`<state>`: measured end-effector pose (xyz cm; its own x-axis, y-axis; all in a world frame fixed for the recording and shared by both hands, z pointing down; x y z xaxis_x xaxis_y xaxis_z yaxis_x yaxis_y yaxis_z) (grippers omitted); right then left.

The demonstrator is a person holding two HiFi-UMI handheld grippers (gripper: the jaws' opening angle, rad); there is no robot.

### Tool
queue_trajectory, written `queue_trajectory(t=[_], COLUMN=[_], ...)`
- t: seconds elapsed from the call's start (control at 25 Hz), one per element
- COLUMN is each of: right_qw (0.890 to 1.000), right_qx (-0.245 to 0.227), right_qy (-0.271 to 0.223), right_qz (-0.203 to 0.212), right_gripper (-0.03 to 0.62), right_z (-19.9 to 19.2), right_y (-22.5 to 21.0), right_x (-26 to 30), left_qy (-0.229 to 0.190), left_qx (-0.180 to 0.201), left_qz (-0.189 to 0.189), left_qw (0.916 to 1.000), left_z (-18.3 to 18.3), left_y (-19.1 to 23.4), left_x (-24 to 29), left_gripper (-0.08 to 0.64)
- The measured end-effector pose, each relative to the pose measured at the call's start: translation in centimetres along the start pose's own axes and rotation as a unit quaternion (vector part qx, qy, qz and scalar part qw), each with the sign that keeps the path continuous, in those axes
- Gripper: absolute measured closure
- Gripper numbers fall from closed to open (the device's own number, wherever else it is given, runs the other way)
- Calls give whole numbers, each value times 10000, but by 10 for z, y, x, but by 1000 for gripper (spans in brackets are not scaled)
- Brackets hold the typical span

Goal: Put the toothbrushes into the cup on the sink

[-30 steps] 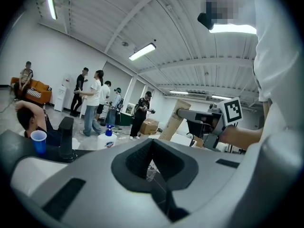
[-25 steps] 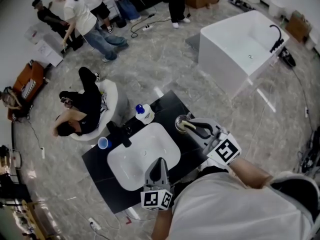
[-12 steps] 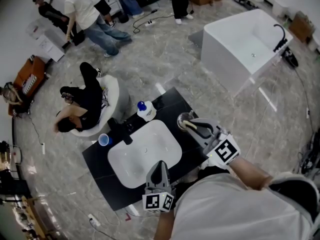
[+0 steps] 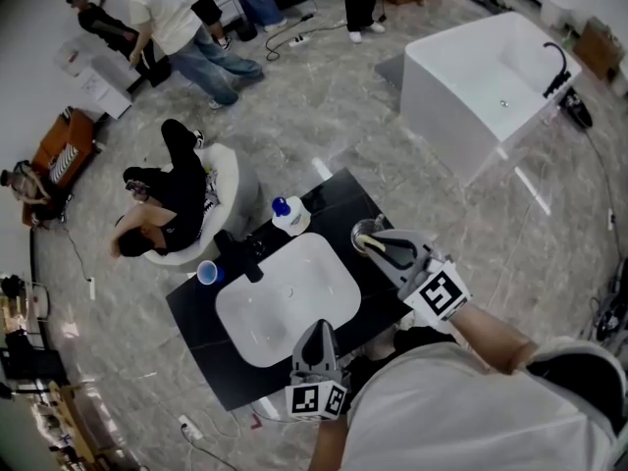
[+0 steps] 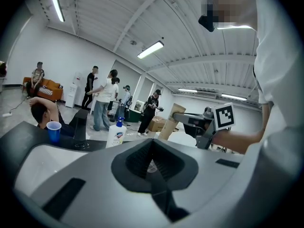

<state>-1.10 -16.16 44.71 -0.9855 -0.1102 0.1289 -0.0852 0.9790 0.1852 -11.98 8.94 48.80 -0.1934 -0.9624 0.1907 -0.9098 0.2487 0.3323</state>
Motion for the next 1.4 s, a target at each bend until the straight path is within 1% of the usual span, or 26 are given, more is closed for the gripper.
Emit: queue_trajectory(t=[0.32,0.6,1.04,1.4], right_qw=[10000,9999,9994,9986], right_qx=[-29,-81,-192,-373], right_qy=[52,112,272,374], right_qz=[50,55,-12,51], right_gripper=[531,531,531,531], right_z=[-8,-18,-29,-38], right_y=[0,-1,-3,-4], right_x=[2,6,7,11], left_qy=[-83,57,45,47], left_qx=[-41,-158,-188,-198], left_qz=[85,148,82,239], left_qw=[9999,9998,9998,9995], left_z=[1,-9,-12,-17], left_y=[-3,-4,-3,-4], left_x=[3,1,5,-4], left_gripper=[557,557,557,557])
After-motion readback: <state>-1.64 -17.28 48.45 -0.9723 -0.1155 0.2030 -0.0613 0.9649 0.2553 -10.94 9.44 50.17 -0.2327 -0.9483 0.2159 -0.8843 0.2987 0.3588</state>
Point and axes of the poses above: the fingertips, and each gripper's own axes: x forward along the fingers, y to its left, z out of its top, the point moved 10 cm from there along -x, backward along the fingers, and after that the axes turned 2 degrees about -y, right-handed, at the moved point
